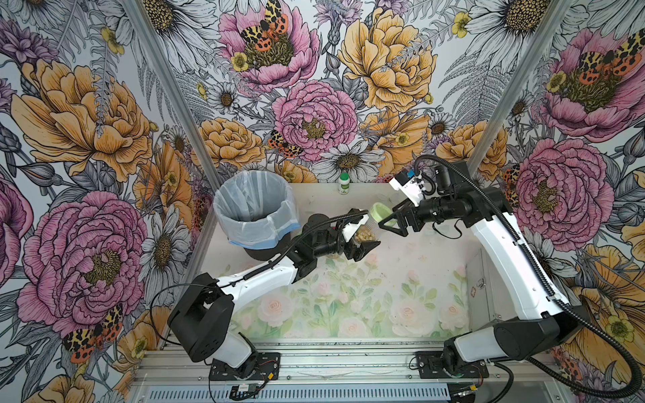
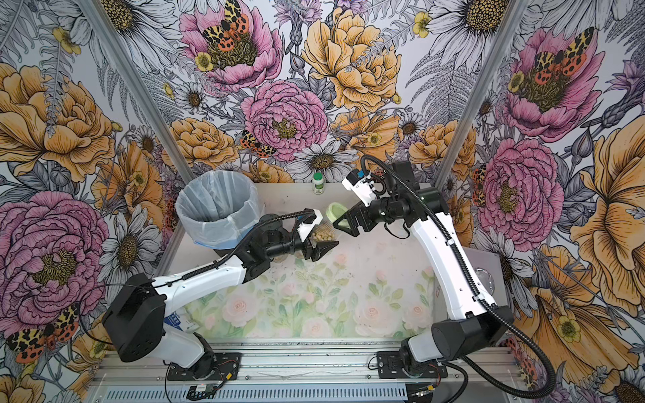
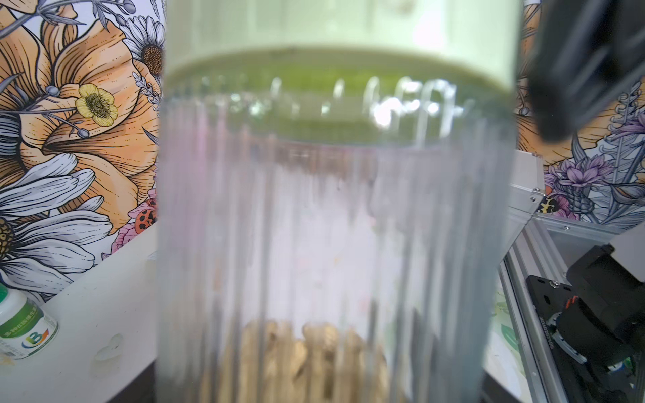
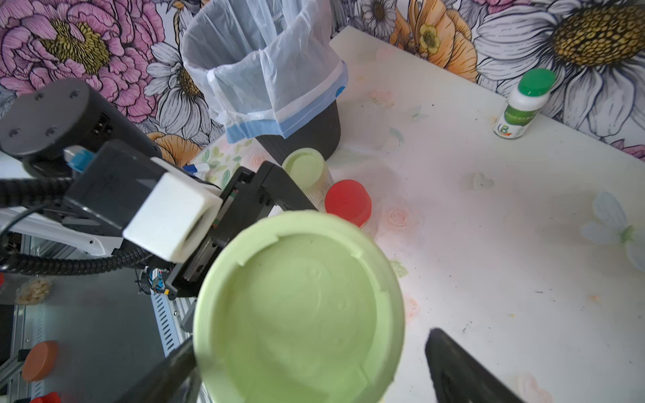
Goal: Empty moldy peanuts from jars
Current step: Unscrew the lid from the jar.
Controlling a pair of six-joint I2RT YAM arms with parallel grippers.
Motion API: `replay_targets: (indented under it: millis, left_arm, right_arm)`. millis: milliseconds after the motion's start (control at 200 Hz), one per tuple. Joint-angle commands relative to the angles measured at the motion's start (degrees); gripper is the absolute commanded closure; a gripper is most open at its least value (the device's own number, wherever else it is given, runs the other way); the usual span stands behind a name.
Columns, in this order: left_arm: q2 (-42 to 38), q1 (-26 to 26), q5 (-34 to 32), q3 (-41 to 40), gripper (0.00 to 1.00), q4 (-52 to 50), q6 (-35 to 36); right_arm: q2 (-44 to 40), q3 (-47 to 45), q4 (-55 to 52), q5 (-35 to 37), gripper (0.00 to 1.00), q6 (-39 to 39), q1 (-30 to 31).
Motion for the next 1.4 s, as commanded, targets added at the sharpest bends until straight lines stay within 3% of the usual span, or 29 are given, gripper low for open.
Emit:
replay_targets:
  millis: [0, 240, 370, 495, 630, 1396]
  left_arm:
    - [-2.70, 0.88, -0.04, 2.85, 0.66, 6.13, 0.62]
    - [-1.61, 1.00, 0.30, 3.74, 0.67, 6.14, 0.83]
    - [-1.47, 0.46, -3.41, 3.75, 0.67, 5.17, 2.98]
    - [-1.91, -2.15, -12.80, 3.14, 0.67, 3.50, 8.89]
    - [-0.76, -4.44, -18.54, 3.77, 0.67, 1.62, 13.28]
    - [2.12, -5.51, -19.03, 5.86, 0.67, 1.08, 14.04]
  right_arm:
    - [-4.34, -1.79, 3.48, -3.91, 0.01, 1.46, -1.03]
    - [-10.27, -6.89, 7.75, -3.75, 0.01, 6.19, -2.05]
    - [-10.26, -4.68, 12.53, 2.90, 0.01, 25.03, -2.83]
    - [-8.11, -3.76, 11.18, 7.28, 0.05, 51.13, -2.80]
    - [-10.32, -6.42, 10.92, 13.77, 0.05, 60.76, -1.32]
    - [-4.40, -6.54, 9.15, 20.93, 0.02, 58.82, 4.94]
